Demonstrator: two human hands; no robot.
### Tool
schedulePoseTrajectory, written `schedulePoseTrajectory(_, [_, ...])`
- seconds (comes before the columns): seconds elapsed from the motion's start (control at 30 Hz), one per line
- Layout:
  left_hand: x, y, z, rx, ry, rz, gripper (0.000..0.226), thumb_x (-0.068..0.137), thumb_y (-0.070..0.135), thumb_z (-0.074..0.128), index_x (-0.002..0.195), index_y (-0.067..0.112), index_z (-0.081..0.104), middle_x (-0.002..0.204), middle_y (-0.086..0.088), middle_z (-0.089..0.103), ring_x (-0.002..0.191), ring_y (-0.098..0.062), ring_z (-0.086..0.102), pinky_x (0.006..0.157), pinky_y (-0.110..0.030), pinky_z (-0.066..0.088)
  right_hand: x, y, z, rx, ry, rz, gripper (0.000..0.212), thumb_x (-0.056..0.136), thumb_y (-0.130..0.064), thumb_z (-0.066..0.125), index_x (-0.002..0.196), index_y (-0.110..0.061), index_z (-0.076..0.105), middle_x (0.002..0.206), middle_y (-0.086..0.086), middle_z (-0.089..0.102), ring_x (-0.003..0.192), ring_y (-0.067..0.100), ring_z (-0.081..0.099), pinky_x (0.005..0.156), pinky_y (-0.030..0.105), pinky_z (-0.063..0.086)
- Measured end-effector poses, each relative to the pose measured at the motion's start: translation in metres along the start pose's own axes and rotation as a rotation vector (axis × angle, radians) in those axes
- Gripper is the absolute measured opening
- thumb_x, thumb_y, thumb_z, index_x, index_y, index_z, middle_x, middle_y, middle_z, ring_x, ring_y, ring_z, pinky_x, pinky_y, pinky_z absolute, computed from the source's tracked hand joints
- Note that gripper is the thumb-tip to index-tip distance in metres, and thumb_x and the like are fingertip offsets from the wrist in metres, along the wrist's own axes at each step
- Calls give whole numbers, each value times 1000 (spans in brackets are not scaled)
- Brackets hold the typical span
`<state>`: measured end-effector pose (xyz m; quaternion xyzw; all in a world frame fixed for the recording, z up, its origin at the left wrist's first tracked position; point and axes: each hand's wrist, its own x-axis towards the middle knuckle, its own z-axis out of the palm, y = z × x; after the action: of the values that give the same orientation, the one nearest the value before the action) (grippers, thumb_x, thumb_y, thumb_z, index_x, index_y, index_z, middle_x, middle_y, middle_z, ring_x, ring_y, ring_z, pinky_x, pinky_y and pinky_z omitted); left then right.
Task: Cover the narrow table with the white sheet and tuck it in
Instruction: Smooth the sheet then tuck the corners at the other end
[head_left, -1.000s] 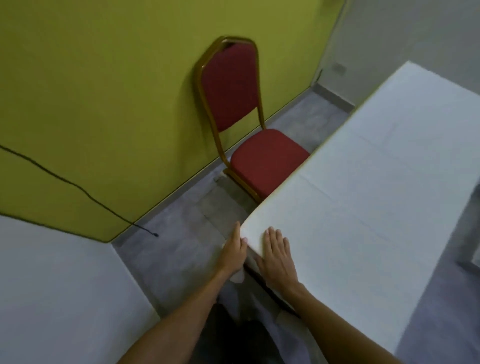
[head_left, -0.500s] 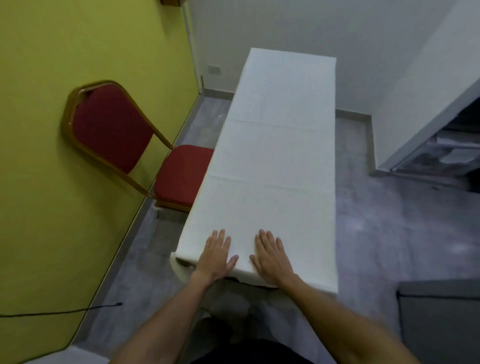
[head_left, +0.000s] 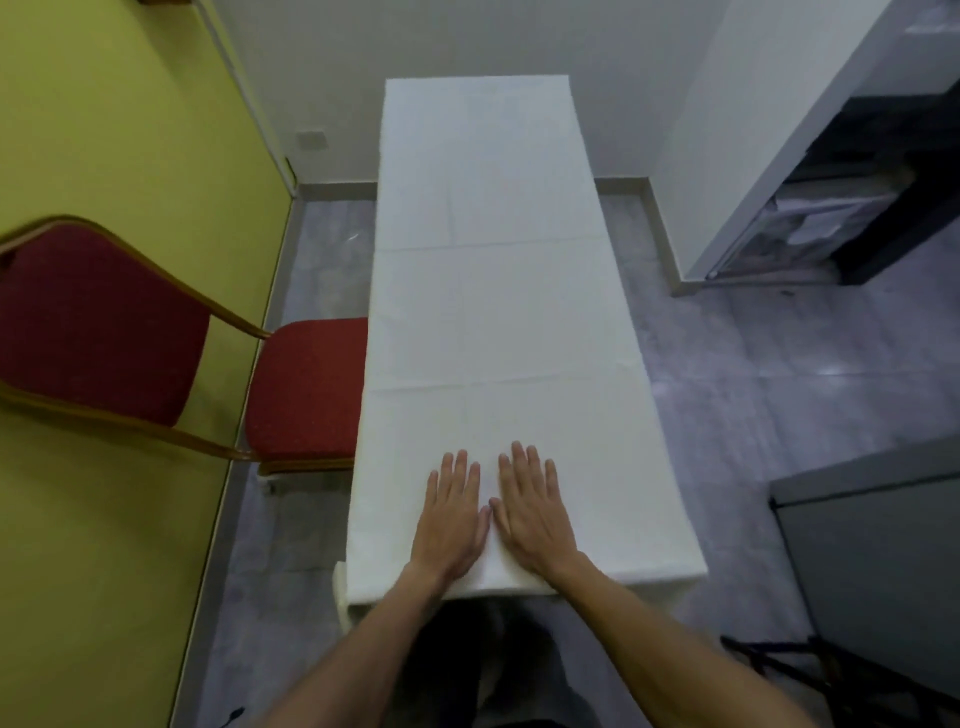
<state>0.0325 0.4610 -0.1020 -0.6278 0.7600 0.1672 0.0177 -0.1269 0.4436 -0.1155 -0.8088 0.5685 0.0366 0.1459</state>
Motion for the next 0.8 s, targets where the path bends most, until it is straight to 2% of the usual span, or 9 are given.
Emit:
schedulePoseTrajectory(0.1, [15, -31, 9, 5, 19, 156, 61, 102, 40, 21, 154, 7, 18, 161, -10, 6, 151, -25, 6, 121, -47, 16, 22, -11, 11, 6, 35, -13, 63, 103, -39, 37, 155, -6, 24, 164, 16, 18, 152, 34, 19, 119, 53, 12])
schedulePoseTrajectory(0.17, [20, -41, 13, -7, 27, 165, 64, 102, 43, 23, 155, 8, 15, 163, -9, 6, 151, -21, -1, 122, -43, 10, 28, -8, 14, 3, 32, -28, 65, 103, -44, 34, 156, -7, 27, 164, 15, 20, 152, 32, 19, 120, 53, 14])
schedulePoseTrajectory(0.27, [20, -47, 16, 7, 47, 181, 68, 100, 46, 32, 154, 6, 18, 163, -11, 9, 151, -23, 2, 121, -43, 11, 26, 11, 11, -17, 24, -13, 72, 103, -55, 29, 156, -6, 27, 165, 11, 20, 153, 29, 17, 121, 54, 14])
schedulePoseTrajectory(0.43, [15, -74, 10, -50, 100, 19, 76, 97, 50, 38, 154, 5, 15, 163, -10, 7, 151, -24, 2, 121, -44, 10, 9, 68, -1, -46, 6, 88, 79, 102, -62, 18, 156, -5, 24, 166, 10, 17, 152, 29, 20, 122, 53, 15])
schedulePoseTrajectory(0.57, [8, -98, 4, -33, 99, -36, 78, 97, 53, 35, 155, 5, 12, 164, -9, 5, 151, -24, 1, 122, -43, 10, -1, 102, -8, -46, -27, 219, 82, 100, -64, 17, 157, -4, 21, 166, 12, 16, 153, 28, 16, 123, 52, 12])
schedulePoseTrajectory(0.7, [6, -113, -2, 19, 48, -14, 80, 97, 57, 30, 154, 1, 15, 163, -13, 7, 151, -27, 3, 121, -44, 12, -3, 102, -18, 5, -76, 331, 92, 95, -71, 11, 158, -4, 7, 167, 12, 5, 155, 27, 5, 125, 49, 2])
schedulePoseTrajectory(0.8, [14, -115, -21, 28, -32, -87, 84, 96, 62, 19, 154, 1, 13, 162, -15, 9, 150, -29, 3, 122, -44, 9, 13, 83, -37, 49, -88, 356, 94, 93, -72, 8, 158, -4, 4, 167, 13, 3, 155, 29, 1, 125, 48, -1])
